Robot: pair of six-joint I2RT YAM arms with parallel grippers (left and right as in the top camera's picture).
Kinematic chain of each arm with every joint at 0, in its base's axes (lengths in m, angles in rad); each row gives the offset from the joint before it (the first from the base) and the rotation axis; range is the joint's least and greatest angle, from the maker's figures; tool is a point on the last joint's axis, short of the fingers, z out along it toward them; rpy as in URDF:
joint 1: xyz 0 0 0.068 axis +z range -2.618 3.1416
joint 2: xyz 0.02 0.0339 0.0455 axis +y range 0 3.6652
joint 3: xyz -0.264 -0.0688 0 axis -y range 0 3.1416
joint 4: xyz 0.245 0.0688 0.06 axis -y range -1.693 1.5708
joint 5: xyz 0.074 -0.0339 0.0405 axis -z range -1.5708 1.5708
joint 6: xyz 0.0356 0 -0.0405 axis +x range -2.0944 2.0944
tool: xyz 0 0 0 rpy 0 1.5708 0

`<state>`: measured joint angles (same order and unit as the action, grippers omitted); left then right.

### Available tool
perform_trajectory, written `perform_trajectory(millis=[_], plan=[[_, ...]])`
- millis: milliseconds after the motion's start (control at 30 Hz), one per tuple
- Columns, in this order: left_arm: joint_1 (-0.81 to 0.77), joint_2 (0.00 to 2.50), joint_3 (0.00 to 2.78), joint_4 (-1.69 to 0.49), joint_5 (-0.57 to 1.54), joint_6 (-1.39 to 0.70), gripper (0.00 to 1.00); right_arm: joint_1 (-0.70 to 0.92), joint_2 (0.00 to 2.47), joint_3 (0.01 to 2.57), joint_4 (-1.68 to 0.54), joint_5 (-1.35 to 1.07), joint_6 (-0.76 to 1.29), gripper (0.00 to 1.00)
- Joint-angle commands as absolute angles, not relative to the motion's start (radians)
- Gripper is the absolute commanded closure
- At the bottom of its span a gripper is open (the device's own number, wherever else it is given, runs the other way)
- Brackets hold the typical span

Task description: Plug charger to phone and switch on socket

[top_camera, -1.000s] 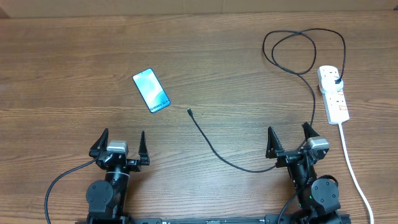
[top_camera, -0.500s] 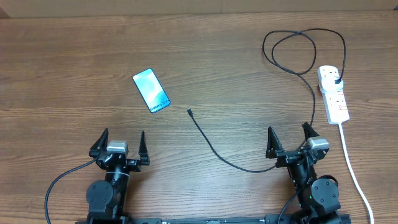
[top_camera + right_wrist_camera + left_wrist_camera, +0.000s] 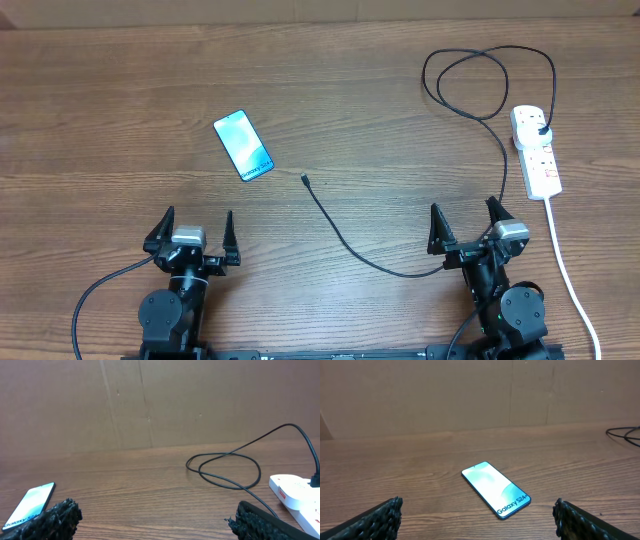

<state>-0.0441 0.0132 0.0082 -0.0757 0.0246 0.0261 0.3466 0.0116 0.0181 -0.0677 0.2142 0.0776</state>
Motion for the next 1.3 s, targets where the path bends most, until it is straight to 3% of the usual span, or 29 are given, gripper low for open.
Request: perform_trajectory(millis=[0,900,1033,1133,1267], plan=[[-0.039,0.012,0.005,-0.078,0.011,0.038,0.01,0.340,0.003,0.009,-0.061,0.224,0.074,0.00],[-0.039,0.012,0.005,-0.075,0.026,0.038,0.01,0.340,0.003,0.009,-0.061,0.224,0.074,0.00],[-0.039,0.012,0.005,-0.010,-0.086,0.120,0.01,0.340,0.003,0.009,-0.061,0.224,0.074,0.00],[-0.039,0.013,0.016,0.096,-0.025,0.119,0.00,0.340,0.003,0.009,-0.061,0.224,0.074,0.00],[-0.039,0.014,0.136,0.067,-0.010,0.040,0.00,0.340,0.003,0.008,-0.061,0.224,0.074,0.00]])
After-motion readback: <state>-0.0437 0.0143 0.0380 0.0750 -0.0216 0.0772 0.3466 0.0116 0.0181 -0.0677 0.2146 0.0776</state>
